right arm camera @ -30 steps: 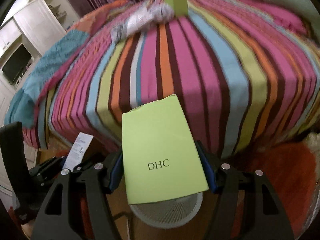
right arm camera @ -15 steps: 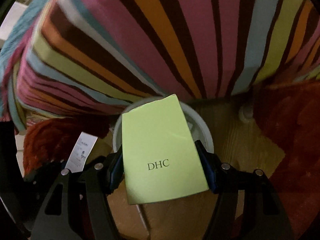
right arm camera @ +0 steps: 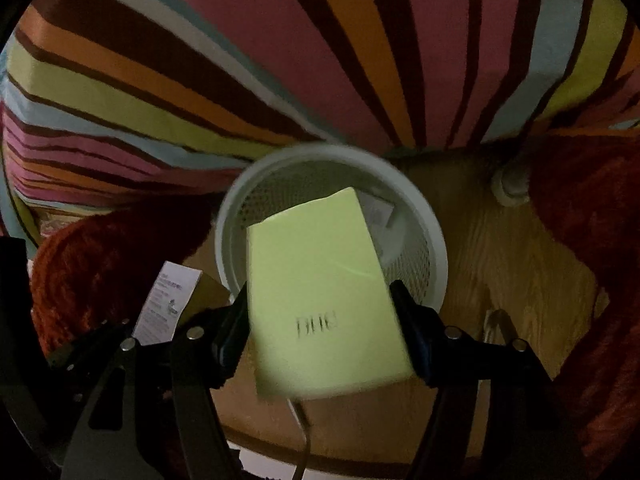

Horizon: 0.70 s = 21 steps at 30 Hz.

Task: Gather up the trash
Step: 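Carry the leaflet and DHC box over the wastebasket and open both tools, then move both tools back up to the remaining trash on the bed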

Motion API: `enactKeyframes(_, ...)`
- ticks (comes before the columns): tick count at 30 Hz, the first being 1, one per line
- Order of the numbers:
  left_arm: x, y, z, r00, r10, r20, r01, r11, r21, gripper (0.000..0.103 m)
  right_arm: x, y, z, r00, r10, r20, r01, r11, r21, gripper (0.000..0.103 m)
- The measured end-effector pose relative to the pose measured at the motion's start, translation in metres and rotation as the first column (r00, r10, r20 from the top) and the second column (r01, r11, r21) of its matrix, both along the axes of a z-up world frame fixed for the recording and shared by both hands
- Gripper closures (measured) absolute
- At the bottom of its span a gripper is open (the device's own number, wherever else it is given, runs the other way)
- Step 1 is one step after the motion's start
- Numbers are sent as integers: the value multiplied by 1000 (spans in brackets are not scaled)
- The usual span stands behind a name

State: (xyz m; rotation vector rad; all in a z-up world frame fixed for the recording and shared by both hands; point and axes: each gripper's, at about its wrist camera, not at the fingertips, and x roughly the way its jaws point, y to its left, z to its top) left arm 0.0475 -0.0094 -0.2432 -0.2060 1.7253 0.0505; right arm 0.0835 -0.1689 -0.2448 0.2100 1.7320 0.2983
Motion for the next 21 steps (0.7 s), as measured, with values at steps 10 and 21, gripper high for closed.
enactKeyframes(10, 2, 2, 6, 1000, -4, 28, 4, 1000, 9, 24, -1, -12, 11, 998, -54, 26, 55, 998, -12, 8)
enactKeyframes(21, 4, 2, 9, 999, -1, 42, 1, 1000, -3, 24, 0, -9, 13, 998, -61, 34, 61, 998, -10, 8)
